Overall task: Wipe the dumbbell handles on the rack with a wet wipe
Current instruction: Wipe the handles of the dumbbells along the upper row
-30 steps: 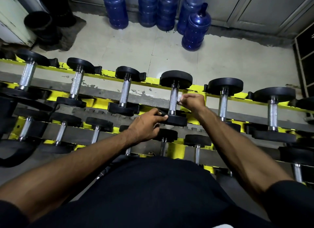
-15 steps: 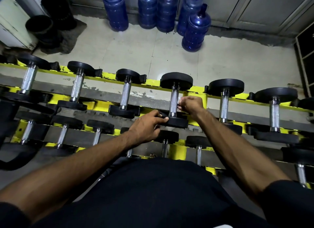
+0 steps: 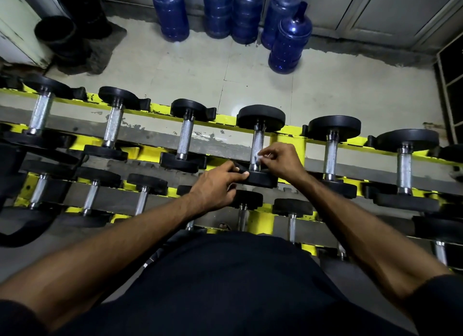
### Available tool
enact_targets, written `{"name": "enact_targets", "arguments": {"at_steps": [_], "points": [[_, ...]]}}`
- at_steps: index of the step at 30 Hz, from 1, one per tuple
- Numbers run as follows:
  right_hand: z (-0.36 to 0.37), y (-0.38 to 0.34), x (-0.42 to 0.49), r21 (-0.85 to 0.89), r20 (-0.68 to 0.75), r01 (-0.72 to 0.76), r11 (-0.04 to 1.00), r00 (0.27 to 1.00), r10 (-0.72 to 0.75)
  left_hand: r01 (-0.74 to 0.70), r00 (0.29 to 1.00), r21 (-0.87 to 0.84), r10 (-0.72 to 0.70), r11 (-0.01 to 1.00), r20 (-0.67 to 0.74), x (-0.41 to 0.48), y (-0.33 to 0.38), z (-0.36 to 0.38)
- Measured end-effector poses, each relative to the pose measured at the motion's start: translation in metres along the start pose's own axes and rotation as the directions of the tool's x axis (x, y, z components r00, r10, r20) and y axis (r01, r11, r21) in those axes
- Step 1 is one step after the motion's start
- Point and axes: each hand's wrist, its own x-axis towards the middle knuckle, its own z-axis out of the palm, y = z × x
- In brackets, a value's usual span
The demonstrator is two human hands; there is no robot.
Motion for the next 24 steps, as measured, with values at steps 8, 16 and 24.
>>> {"name": "enact_targets", "arguments": {"at_steps": [8, 16, 24], "points": [[-0.001, -0.028, 0.035, -0.427, 0.128, 0.289, 0.857, 0.957, -0.259, 0.003, 1.000, 0.005, -0.003, 1.000, -0.003, -0.003, 0.001, 0.002], [0.004, -0.070, 0.044, -0.682, 0.501, 0.448, 0.577, 0.862, -0.078, -0.025, 1.000, -0.008, 0.025, 1.000, -0.003, -0.004, -0.002, 0.005], [0.019, -0.095, 0.048, -0.674, 0.698, 0.597, 0.435, 0.708, 0.109, -0.052, 0.999, -0.026, 0.052, 0.998, -0.003, -0.005, -0.002, 0.005]]}}
